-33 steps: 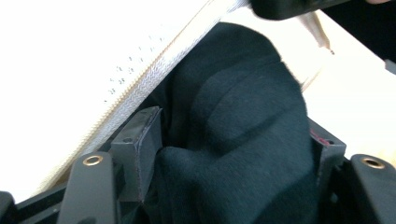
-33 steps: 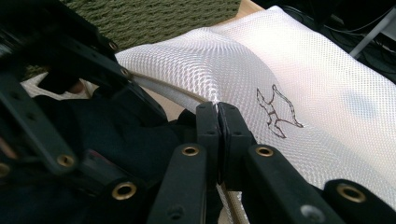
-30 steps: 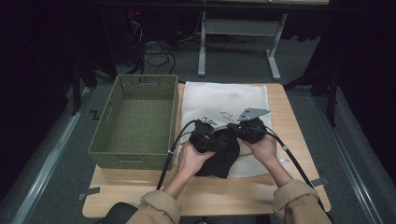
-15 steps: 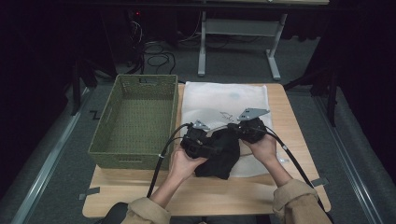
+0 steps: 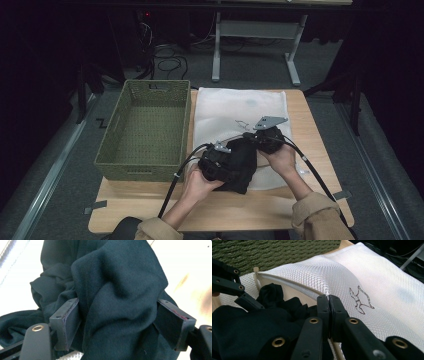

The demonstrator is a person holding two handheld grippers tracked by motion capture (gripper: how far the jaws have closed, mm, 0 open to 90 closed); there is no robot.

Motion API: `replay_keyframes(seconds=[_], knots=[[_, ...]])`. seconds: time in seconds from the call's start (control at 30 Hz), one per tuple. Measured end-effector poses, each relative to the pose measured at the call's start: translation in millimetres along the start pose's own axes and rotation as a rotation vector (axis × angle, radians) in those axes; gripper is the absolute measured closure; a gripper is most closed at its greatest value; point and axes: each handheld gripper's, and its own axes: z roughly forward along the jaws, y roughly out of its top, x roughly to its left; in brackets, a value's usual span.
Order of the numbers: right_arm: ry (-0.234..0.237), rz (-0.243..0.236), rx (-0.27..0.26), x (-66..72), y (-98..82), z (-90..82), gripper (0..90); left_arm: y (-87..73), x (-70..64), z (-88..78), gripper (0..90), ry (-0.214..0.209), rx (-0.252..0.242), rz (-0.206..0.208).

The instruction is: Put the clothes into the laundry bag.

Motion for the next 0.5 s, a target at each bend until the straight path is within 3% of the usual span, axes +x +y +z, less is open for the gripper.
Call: replay_keyframes(seconds=[0.13, 0.37, 0.5], knots=[[0.001, -0.005, 0.001, 0.8, -0.4, 0.6, 89.2, -1.7, -1.5, 2.7, 20.9, 0.038, 0.011, 0.016], [-0.001, -0.005, 0.005, 1.0, -0.3, 0.7, 89.2, -3.4, 2.4, 11.2, 17.4, 0.067, 0.031, -0.002], [0.001, -0.001, 0.009, 1.6, -0.2, 1.1, 89.2, -3.2, -1.6, 14.7, 18.4, 0.11, 0.051, 0.024]])
